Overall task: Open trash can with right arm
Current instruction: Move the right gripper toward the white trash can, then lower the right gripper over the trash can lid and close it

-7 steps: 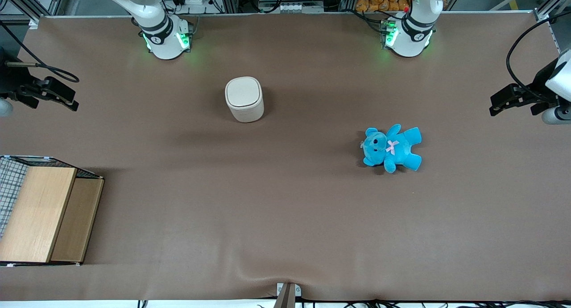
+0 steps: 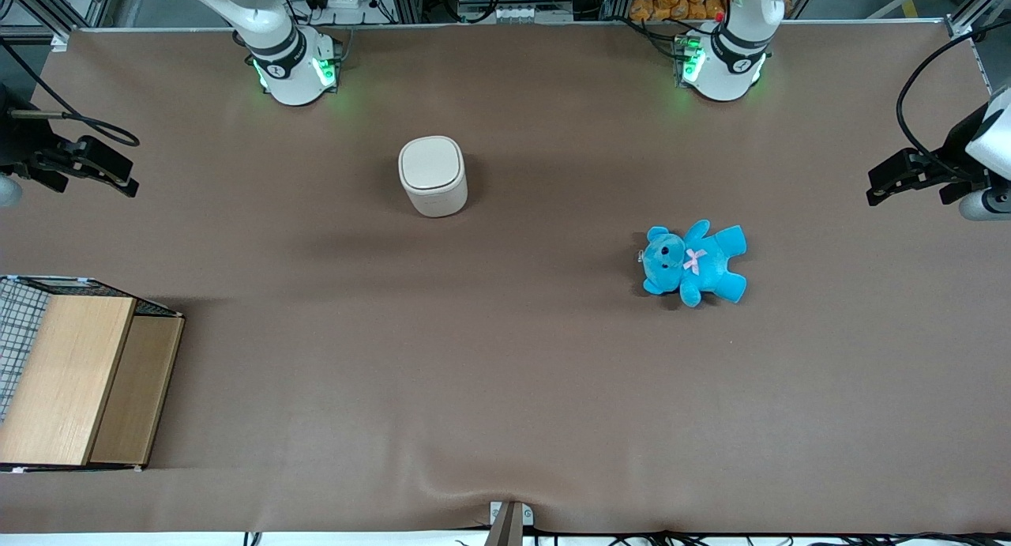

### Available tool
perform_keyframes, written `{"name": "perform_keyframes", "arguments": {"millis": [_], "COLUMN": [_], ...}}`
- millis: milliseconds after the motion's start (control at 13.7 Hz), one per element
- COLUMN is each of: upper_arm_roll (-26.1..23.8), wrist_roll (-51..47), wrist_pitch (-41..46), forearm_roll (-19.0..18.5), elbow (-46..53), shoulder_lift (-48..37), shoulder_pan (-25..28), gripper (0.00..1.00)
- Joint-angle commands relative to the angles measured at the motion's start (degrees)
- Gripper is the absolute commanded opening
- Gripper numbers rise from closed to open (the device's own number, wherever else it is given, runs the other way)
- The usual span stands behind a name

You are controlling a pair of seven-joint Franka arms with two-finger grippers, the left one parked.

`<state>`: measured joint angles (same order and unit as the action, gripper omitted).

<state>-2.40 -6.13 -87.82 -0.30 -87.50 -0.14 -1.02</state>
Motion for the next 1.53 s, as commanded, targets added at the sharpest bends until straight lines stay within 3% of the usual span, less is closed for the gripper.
{"name": "perform_keyframes", "arguments": {"millis": [0,801,1020,1238,1457], "upper_arm_roll": [-0.15,-0.33,-0.33,-0.33,-0.33], "wrist_roll": [0.51,-0.2,-0.29,-1.33,-6.77], "wrist_pitch": [0.37,4.23,4.06,4.14,4.06], "forearm_roll": [0.39,1.0,2.32,3.28,3.2], "elbow": [-0.38,-3.46,-5.4,-7.33,-9.35], "shoulder_lift": [0.41,0.32,0.06,-0.12,-0.21], "shoulder_pan": [-0.38,4.36,6.38,9.19,14.89], "gripper": [1.0,0.99,0.85,0.6,0.42]}}
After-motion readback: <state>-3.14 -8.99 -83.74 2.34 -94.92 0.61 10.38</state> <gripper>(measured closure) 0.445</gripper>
